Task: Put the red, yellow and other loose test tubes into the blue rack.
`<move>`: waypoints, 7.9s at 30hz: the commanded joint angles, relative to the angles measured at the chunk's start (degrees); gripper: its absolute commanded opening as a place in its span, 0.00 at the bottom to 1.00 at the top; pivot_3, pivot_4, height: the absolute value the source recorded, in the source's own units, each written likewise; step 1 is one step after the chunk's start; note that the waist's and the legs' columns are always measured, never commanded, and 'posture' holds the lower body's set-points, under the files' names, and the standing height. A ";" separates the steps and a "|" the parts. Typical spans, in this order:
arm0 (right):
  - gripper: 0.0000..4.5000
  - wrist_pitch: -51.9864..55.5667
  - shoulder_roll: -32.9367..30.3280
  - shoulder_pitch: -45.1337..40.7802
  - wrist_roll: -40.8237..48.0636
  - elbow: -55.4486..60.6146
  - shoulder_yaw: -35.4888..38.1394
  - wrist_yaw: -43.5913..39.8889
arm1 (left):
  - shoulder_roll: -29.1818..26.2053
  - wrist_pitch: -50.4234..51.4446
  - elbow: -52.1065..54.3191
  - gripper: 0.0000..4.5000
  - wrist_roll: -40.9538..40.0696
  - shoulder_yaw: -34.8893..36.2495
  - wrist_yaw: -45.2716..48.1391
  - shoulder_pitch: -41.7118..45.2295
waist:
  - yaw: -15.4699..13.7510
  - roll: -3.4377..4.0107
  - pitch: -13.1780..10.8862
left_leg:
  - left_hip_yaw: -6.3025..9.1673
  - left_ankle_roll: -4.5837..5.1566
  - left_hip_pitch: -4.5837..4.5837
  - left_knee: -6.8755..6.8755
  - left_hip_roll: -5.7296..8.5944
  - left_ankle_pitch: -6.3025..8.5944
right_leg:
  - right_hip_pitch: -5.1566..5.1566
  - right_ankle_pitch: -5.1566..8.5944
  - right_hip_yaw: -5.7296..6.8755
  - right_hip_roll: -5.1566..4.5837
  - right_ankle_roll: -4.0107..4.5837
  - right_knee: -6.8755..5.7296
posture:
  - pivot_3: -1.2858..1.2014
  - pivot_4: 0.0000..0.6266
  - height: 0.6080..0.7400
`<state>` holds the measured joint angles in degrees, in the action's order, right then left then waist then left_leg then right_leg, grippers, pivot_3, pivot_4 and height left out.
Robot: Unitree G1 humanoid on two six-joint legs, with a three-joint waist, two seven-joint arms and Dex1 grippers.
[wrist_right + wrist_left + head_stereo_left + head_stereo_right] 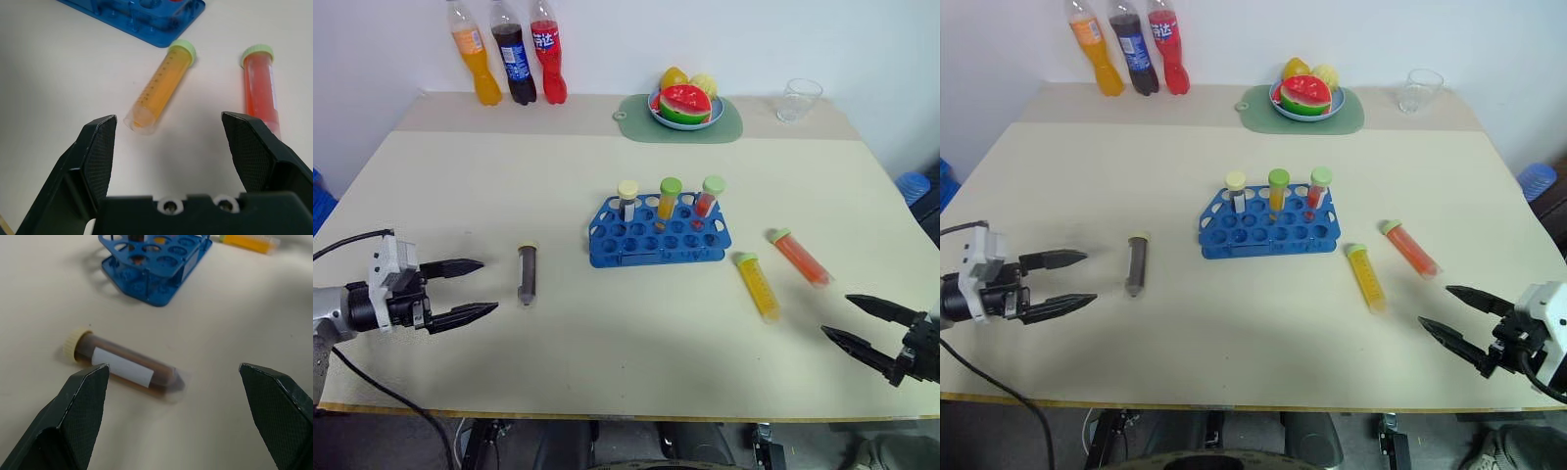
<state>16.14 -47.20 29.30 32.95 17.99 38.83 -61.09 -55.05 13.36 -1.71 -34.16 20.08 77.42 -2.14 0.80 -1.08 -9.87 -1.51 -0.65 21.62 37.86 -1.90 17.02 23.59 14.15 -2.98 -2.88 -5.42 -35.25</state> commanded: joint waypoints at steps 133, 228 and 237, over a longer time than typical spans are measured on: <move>0.83 29.58 3.81 -38.94 -12.75 8.75 -25.80 27.05 | 10.00 2.65 15.93 0.98 -4.00 -10.49 -1.96 9.23 | 0.26 0.20 -0.02 | -0.10 -0.01 0.58 0.39 0.20 -0.07 | 0.79 -0.08 -0.01 0.33 -0.03 -1.00 | 0.52 0.24 1.00; 0.94 -36.68 34.58 -47.70 -24.36 -29.79 -42.00 24.39 | 19.44 11.96 25.41 0.98 -6.51 -5.43 -31.27 5.30 | 0.27 -0.11 0.18 | -0.03 -0.04 0.52 0.36 0.12 -0.08 | 0.77 -0.22 0.03 0.28 -0.18 -1.05 | 0.52 0.24 1.00; 0.94 -21.50 17.82 -37.80 -17.96 -7.65 -39.94 15.17 | 18.98 44.27 35.62 0.98 -7.18 0.27 -65.38 8.10 | 0.13 -0.15 0.20 | 0.14 -0.04 0.54 0.36 0.13 -0.08 | 0.77 -0.23 0.03 0.25 -0.20 -1.04 | 0.52 0.24 1.00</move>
<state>-7.72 -27.69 -9.10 12.33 5.56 -2.72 -44.16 -35.08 49.13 31.09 -39.77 17.45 18.28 4.41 0.93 -1.23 -9.67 -1.35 -0.69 22.16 38.24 -1.75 16.94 24.35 13.92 -2.95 -2.60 -5.62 -36.31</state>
